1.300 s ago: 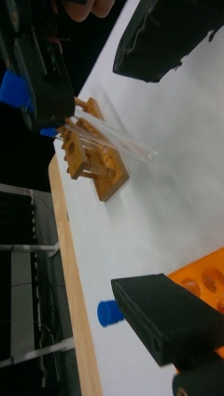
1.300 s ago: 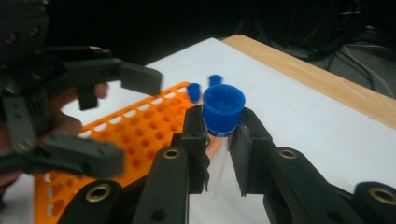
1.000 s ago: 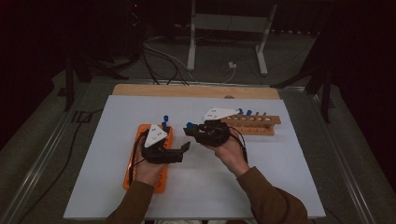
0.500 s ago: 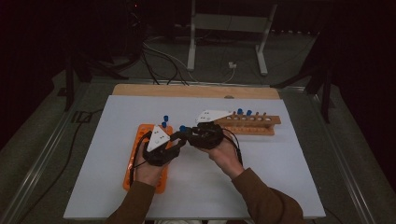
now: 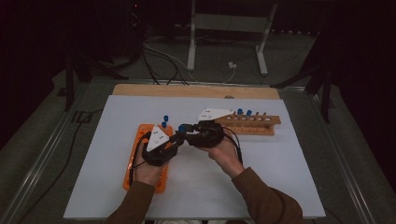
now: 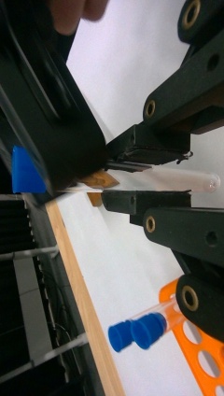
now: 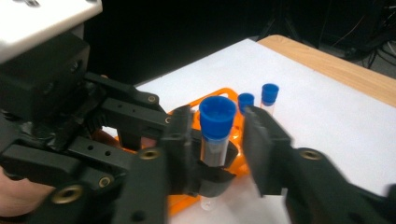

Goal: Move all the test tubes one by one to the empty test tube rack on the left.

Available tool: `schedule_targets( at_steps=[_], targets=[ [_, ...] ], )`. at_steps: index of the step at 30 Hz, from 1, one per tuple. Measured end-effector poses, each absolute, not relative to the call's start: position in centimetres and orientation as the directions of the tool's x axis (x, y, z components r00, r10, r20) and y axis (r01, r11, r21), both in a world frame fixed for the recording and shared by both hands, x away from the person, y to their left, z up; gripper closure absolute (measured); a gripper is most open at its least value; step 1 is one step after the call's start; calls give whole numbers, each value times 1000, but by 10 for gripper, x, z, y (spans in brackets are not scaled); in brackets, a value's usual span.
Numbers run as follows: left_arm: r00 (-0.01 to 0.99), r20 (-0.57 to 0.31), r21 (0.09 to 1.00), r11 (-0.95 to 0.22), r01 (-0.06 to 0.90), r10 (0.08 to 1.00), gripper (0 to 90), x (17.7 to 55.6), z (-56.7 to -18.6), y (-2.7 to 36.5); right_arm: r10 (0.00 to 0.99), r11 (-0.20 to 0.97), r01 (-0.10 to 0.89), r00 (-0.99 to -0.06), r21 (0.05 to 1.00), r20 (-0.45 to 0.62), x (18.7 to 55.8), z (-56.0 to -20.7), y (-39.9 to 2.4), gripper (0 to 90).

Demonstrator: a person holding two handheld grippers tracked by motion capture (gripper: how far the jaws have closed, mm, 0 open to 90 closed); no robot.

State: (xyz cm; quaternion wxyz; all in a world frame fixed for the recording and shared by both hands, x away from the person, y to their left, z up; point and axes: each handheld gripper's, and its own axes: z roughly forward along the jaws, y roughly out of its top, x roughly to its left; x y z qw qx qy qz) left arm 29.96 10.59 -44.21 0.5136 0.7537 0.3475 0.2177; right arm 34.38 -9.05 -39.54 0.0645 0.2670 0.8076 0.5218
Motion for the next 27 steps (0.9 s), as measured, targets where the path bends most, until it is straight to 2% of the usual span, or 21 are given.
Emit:
schedule_targets(
  at_steps=[5,11,13,15,27],
  targets=[
    [645,-32,928,-217,303,764,781,301,-443,112,492,290,365,-850,885,189,345,-392,-97,429],
    [619,-42,933,-191,305,784,782,303,-443,121,534,305,342,-834,889,138,342,-391,-99,152],
    [614,-40,934,-190,304,788,782,303,-443,123,546,302,337,-828,892,128,342,-391,-101,123],
    [609,-39,934,-187,304,792,782,304,-444,125,562,299,337,-818,893,120,342,-392,-102,56],
    [584,-24,943,-176,283,811,782,308,-451,134,612,290,363,-782,885,121,345,-399,-121,4]
  ],
)
